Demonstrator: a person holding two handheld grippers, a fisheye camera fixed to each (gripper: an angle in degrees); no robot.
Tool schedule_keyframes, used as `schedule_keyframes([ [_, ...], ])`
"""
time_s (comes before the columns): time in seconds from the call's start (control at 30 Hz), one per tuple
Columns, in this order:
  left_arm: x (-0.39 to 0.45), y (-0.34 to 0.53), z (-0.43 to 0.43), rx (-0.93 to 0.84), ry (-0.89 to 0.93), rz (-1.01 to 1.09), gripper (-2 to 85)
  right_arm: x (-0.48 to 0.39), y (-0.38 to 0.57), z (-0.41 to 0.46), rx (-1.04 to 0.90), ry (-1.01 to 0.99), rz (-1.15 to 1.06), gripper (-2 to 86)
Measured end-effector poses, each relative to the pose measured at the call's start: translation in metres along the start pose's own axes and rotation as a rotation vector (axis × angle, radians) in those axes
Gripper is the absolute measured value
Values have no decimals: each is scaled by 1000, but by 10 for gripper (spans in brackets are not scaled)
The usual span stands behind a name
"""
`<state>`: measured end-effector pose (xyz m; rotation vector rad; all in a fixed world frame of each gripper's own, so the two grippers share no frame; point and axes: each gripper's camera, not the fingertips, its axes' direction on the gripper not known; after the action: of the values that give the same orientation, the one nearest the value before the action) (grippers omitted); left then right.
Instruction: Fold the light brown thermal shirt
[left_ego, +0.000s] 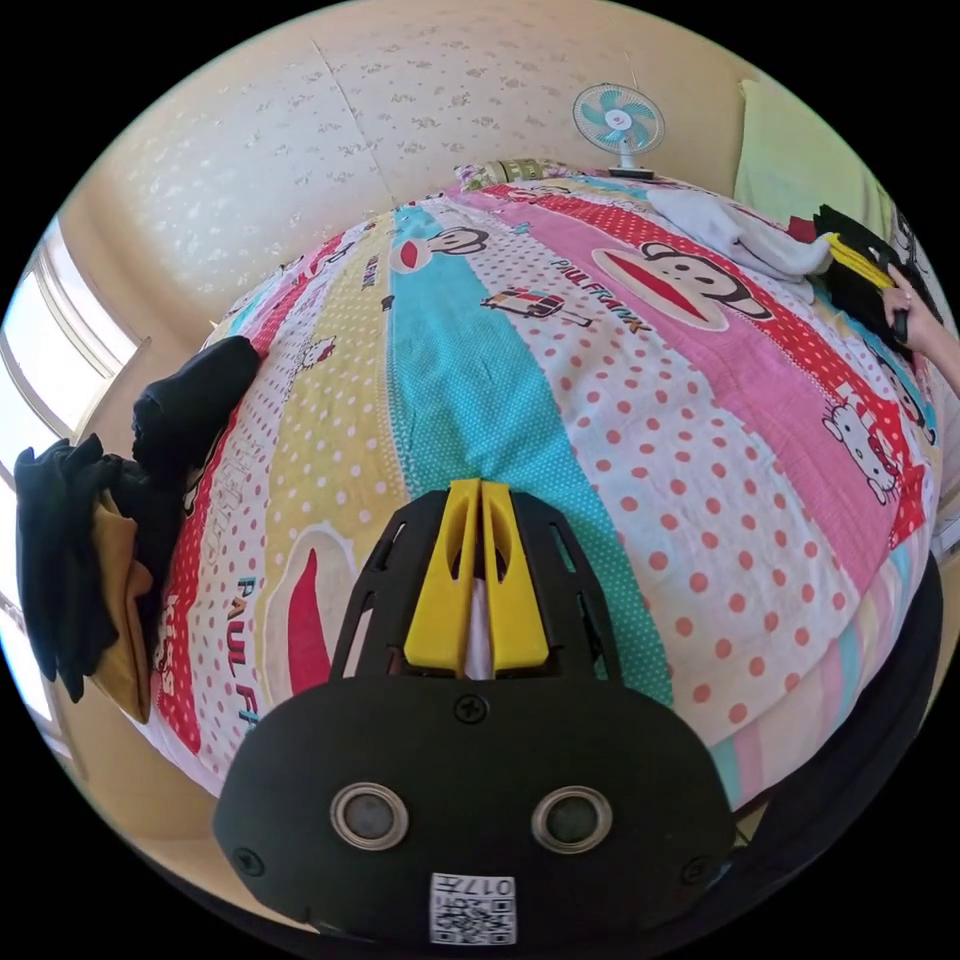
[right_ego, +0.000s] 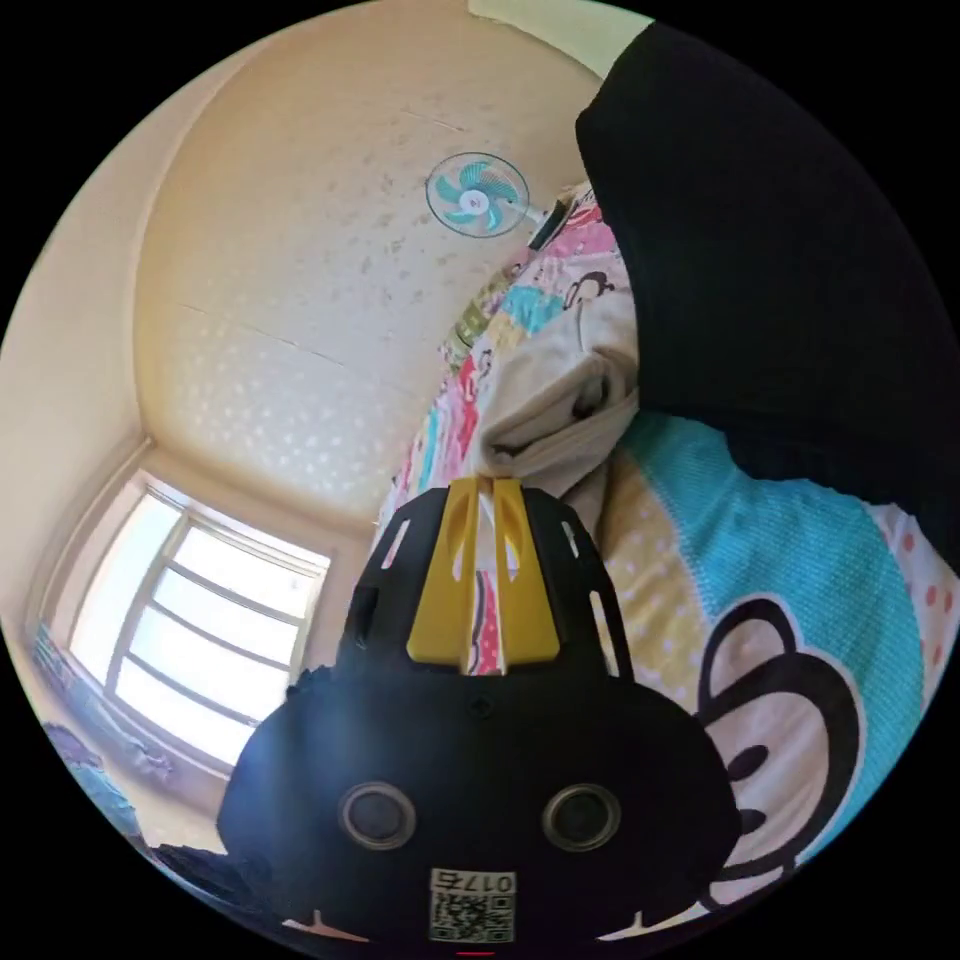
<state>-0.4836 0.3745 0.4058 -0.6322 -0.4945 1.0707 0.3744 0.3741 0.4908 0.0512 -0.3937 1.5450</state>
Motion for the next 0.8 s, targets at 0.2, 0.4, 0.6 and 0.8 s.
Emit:
schedule_keyframes([
  [0.2, -18, 0, 3, -1, -19, 7, -10, -151, 81, 106, -590, -165, -464, 21],
  [0.4, -91, 7, 9, 9, 260, -127, -10, -177, 305, 97, -1351, -537, -768, 23],
  [0.6, -148, 19, 22, 19, 463, -229, -4, -127, 358, 42, -1151, -422, -480, 84],
  [0.8, -173, 23, 25, 19, 465, -231, -8, -187, 403, 76, -928, 1, -710, 203],
])
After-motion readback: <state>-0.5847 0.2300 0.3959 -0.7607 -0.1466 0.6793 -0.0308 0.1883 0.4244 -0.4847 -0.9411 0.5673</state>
